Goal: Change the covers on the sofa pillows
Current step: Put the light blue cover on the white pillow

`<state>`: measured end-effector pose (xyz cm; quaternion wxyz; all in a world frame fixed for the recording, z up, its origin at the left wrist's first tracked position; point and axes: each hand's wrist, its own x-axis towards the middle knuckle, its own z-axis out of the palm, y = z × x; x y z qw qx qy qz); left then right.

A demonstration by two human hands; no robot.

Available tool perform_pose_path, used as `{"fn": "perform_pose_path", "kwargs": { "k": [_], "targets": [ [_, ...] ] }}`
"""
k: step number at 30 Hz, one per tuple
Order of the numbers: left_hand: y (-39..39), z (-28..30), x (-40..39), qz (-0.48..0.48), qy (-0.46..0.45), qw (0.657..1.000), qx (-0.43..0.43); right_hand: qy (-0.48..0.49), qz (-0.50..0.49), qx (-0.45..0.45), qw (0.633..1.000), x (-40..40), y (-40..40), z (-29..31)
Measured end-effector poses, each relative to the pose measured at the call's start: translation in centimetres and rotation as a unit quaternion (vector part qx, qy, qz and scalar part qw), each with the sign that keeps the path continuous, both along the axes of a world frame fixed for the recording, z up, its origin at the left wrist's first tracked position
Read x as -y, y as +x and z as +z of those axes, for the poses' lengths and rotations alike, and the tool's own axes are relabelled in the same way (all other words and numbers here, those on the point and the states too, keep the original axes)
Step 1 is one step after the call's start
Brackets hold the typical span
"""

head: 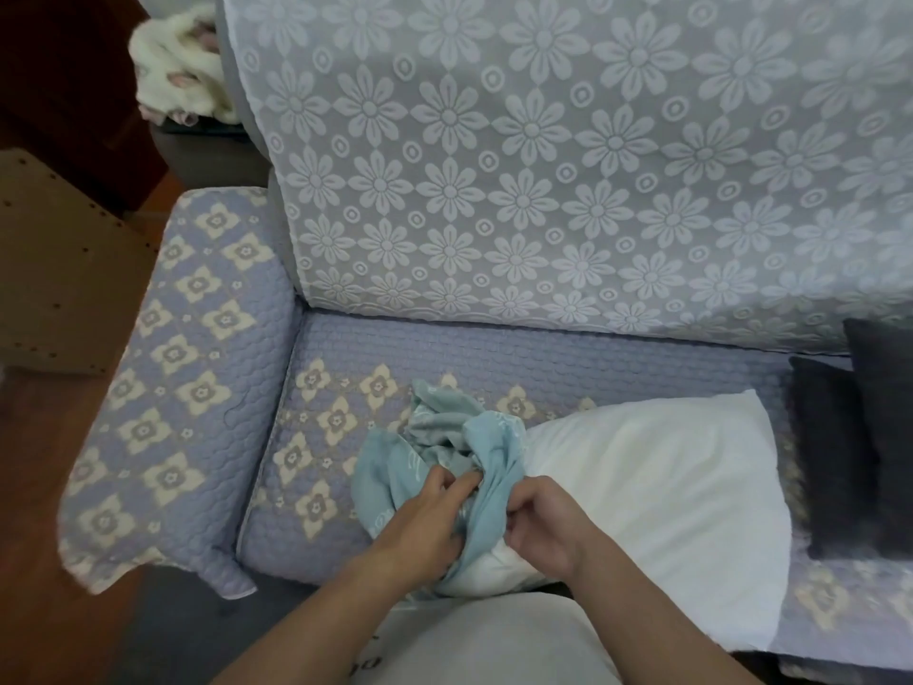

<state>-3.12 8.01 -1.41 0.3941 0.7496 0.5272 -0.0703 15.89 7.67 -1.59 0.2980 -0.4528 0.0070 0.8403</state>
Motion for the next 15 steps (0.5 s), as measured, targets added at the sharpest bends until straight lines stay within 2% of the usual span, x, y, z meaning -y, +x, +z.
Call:
{"fn": "perform_pose_path", "kwargs": {
  "k": [3, 6, 8, 12, 15],
  "targets": [
    [0.1, -0.3, 1.0, -0.006, 0.029, 0.999, 0.014, -0.014, -0.030, -0.088, 0.996, 0.6, 0.8, 0.9],
    [-0.2, 0.0, 2.2, -0.008, 0.066, 0.997, 0.039, -0.019, 0.022, -0.094, 0.995, -0.5, 1.3, 2.0],
    [-0.5, 0.5, 3.0, -0.019, 0.113, 0.992, 0.055, -0.008, 0.015, -0.074, 0.997, -2.0, 1.6, 2.6],
    [-1.6, 1.7, 4.1, -0.089, 0.274, 0.948, 0.136, -0.054, -0.024, -0.068, 0.996, -4.8, 2.2, 2.6],
    [-2.0, 2.3, 4.4, -0.160, 0.306, 0.927, 0.148, -0.114, -0.049, -0.113, 0.986, -5.8, 1.7, 1.7]
  ]
}}
